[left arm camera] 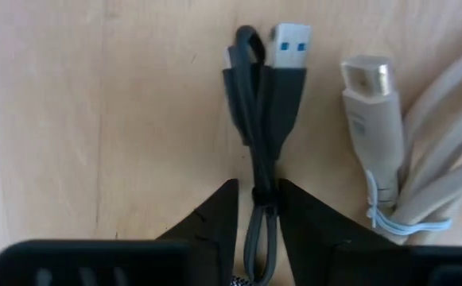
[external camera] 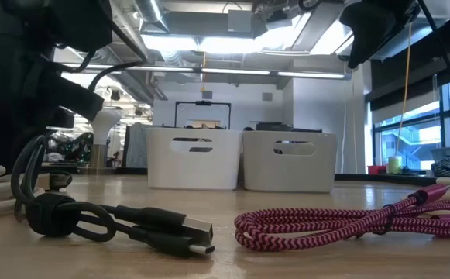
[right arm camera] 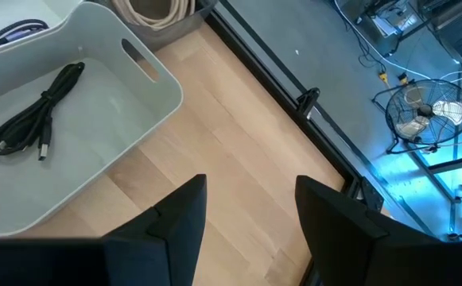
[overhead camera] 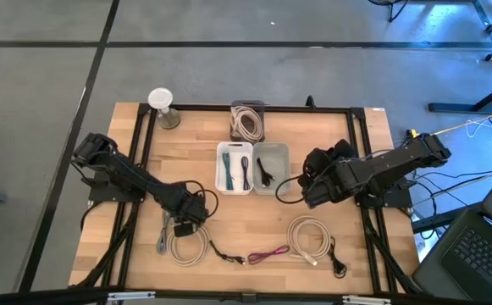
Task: Pick & Place USB Port
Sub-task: Put the black charger cable into the gray bin
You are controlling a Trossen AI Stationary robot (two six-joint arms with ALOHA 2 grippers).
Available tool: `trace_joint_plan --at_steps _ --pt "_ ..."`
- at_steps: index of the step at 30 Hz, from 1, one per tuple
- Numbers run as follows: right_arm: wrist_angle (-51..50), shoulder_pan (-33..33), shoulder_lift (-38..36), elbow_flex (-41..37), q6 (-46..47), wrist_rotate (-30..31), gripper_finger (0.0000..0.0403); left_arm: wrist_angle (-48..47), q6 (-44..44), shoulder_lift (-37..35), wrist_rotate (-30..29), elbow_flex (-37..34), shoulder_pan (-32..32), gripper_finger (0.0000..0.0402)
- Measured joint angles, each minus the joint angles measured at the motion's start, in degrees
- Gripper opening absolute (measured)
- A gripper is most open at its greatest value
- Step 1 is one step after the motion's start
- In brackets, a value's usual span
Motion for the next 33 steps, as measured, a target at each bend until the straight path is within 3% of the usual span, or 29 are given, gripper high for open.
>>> trace_joint_plan --at_steps 5,14,19,25,29,33 --pt "0.01 0.01 0.00 0.00 0.02 0.00 0.0197 0.01 1.60 0.45 0.71 0.08 0.00 0.0016" --pt "0.25 0.02 0.00 0.00 0.02 0.00 0.0197 -0.23 1.70 0.31 0.92 0.00 0.24 0.0012" --pt "0.22 0.02 0.00 0.00 0.02 0.00 0.0197 -4.52 1.61 -3.56 -1.54 -0.17 0.29 0.0012" --pt "0.23 0.02 0.02 0.00 0.00 -0.01 0.0197 -9.81 -3.32 -14.41 -10.71 1.72 -0.87 0.0012" --pt "0.35 0.00 0.02 0.00 0.02 0.00 0.0197 -2.85 -2.23 -22.22 -19.39 1.64 -2.58 0.0012" --pt "0.45 0.01 0.02 0.00 0.01 -0.01 0.0197 7.16 5.67 -27.37 -29.32 1.48 -3.75 0.0012"
